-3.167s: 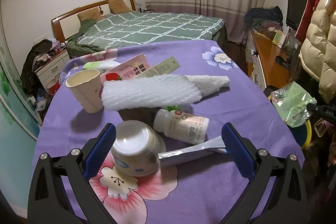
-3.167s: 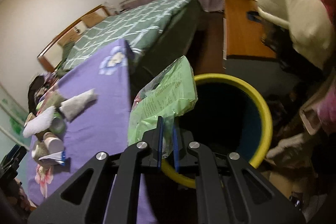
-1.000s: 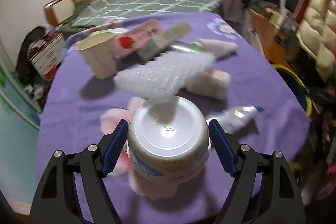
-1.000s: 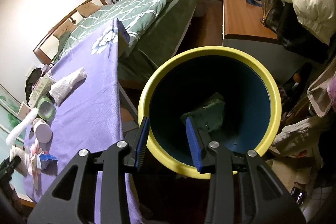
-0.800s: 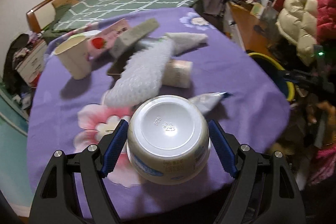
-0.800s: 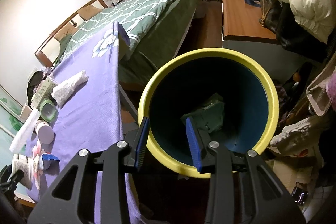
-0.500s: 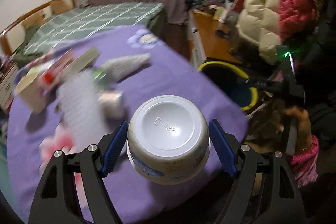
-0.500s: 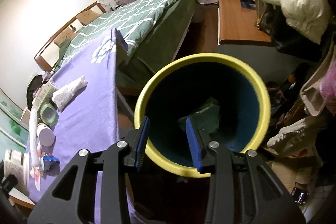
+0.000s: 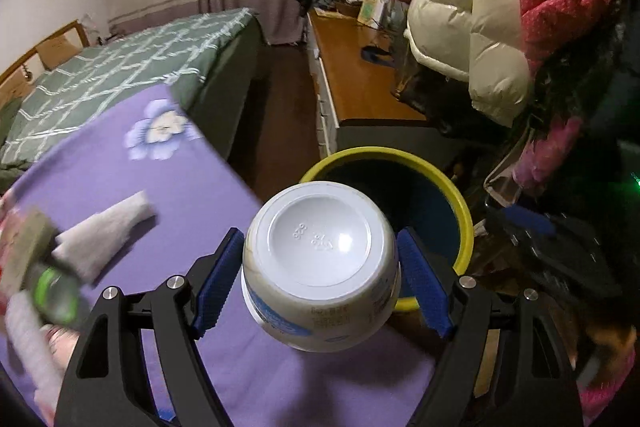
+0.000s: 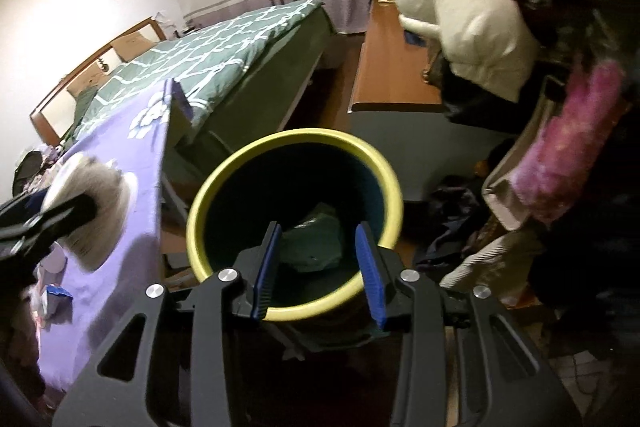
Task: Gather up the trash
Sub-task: 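Grasp the white bowl with the left gripper and drop it into the bin, then grasp the white foam net sleeve with the right gripper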
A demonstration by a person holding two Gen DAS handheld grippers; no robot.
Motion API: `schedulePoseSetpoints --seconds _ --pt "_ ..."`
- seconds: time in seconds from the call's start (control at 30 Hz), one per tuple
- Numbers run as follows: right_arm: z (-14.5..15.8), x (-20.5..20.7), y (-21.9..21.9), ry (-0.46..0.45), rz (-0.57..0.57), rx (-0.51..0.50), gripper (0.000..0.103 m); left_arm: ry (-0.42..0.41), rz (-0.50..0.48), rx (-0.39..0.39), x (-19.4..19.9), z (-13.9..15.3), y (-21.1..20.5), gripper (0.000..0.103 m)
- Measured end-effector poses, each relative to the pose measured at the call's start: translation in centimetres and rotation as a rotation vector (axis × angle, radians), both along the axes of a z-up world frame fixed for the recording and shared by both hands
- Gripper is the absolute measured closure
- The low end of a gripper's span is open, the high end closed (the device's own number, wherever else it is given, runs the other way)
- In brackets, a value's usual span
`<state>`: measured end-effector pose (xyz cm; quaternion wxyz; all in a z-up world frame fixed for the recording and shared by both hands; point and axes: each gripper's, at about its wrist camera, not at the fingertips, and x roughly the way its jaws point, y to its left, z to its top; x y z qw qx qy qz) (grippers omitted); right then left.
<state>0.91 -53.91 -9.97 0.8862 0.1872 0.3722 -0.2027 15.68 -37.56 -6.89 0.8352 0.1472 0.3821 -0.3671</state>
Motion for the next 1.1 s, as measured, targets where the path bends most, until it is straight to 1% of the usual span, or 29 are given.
schedulePoseSetpoints --seconds 0.17,0.23,0.3,0.33,0.4,0.47,0.53,0.6,0.63,0.7,0.73,0.87,1.03,1.1 --pt "-0.5 -1.0 -1.1 0.006 -0.026 0.015 0.066 0.033 -0.029 0.030 1.5 -2.2 -5.0 0.025" --pt "-0.8 -1.3 -1.6 0.008 -0.039 0.023 0.064 0.043 -0.029 0.046 2.0 -3.1 -6.6 0.025" --pt "-0.9 -1.4 -1.9 0.010 -0.050 0.026 0.061 0.046 -0.020 0.057 2.6 -3.8 -7.9 0.019" --pt "-1.0 -1.4 -1.9 0.013 -0.053 0.025 0.061 0.045 -0.008 0.063 2.8 -3.9 -8.2 0.013" --pt "-1.0 -1.3 -2.0 0.018 -0.057 0.023 0.061 0.051 0.008 0.044 2.9 -3.6 -8.0 0.012" --pt "-1.2 -1.2 -1.9 0.022 -0.052 0.022 0.060 0.053 0.024 0.024 2.7 -2.6 -6.8 0.010" --pt "-1.2 -0.8 -1.3 0.023 -0.040 0.022 0.057 0.027 0.058 0.009 2.4 -1.1 -4.5 0.009" --pt "-1.2 -0.2 -0.5 0.022 -0.015 0.023 0.057 -0.023 0.097 -0.011 1.8 0.7 -1.8 0.005" --pt "-1.2 0.1 -0.2 0.023 -0.004 0.023 0.057 -0.058 0.130 -0.018 1.5 1.8 0.0 0.005" --pt "-1.1 0.9 0.8 0.022 0.026 0.022 0.057 -0.102 0.184 -0.024 1.2 3.1 2.8 0.005" --pt "-0.9 1.5 1.6 0.019 0.049 0.022 0.057 -0.126 0.226 -0.025 1.1 3.8 4.9 0.005" --pt "-0.2 3.7 5.0 0.010 0.145 0.017 0.057 -0.166 0.367 -0.025 1.1 5.1 11.7 0.005" --pt "1.0 7.2 10.9 -0.001 0.293 0.007 0.057 -0.212 0.578 0.014 1.2 5.4 21.3 0.005" --pt "1.4 8.3 13.2 -0.007 0.342 0.000 0.057 -0.217 0.644 0.017 1.4 5.4 24.6 0.005"
